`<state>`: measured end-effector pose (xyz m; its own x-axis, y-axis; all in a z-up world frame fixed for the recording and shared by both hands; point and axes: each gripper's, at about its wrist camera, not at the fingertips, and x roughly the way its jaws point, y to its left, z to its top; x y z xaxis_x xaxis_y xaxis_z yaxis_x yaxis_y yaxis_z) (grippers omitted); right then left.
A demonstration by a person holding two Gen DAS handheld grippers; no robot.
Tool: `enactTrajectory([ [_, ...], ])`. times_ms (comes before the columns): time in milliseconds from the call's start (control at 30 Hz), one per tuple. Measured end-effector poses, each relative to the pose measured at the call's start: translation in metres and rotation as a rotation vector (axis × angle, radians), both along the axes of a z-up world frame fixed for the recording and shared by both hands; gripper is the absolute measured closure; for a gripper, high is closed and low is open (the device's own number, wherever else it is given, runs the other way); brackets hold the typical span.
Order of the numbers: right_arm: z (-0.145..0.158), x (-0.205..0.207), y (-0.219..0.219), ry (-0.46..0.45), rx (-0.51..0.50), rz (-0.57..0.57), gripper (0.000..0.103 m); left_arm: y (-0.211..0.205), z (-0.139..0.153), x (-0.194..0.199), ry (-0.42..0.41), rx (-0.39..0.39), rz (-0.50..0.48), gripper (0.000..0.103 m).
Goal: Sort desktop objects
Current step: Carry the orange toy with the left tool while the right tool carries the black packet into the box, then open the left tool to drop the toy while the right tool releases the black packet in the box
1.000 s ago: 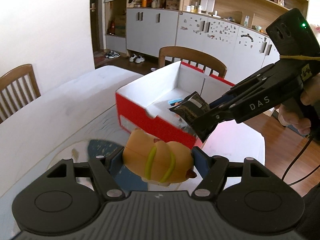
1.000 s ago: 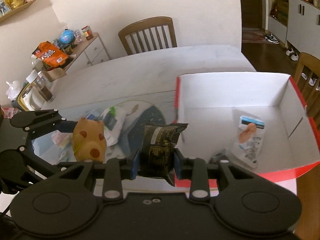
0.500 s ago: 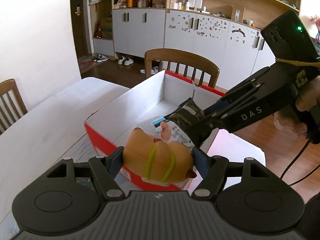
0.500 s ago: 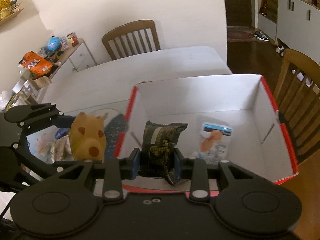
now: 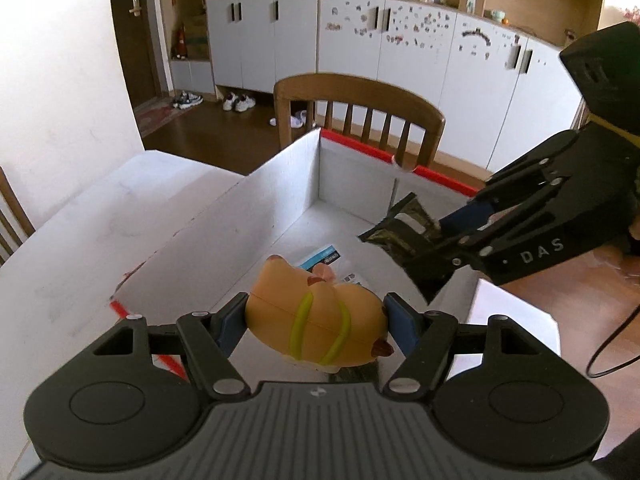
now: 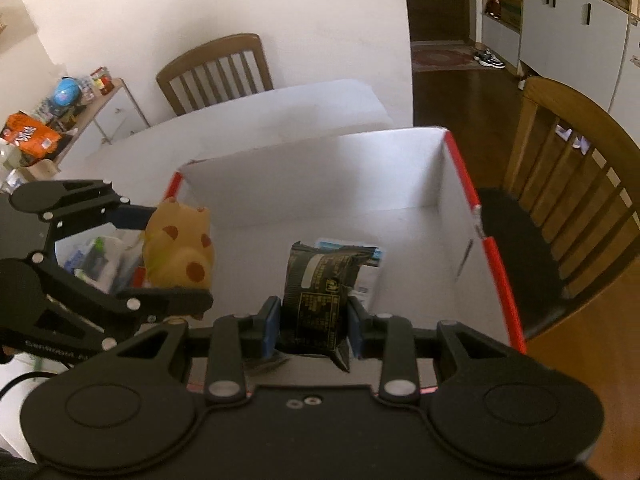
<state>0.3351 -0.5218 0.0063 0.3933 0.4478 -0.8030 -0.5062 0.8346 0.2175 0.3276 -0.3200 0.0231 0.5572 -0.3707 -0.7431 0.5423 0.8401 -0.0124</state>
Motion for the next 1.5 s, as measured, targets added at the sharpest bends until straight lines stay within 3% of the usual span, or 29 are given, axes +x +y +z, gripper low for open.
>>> enactTrajectory([
  [500, -0.038, 0.025, -0.003, 0.054, -0.072, 0.001, 0.069, -0.014, -0.040, 0.052, 0.112, 0.132, 0.003, 0.031],
  [867, -0.053, 0.029, 0.006, 0.081, -0.109, 0.025, 0.070, -0.019, -0.062, 0.070, 0.192, 0.200, -0.010, 0.031],
  [1200, -0.058, 0.029, 0.008, 0.094, -0.130, 0.037, 0.069, -0.017, -0.070, 0.079, 0.269, 0.199, -0.007, 0.030],
  [1500, -0.059, 0.030, 0.007, 0.090, -0.144, 0.031, 0.063, -0.016, -0.066, 0.076, 0.268, 0.185, -0.010, 0.029],
])
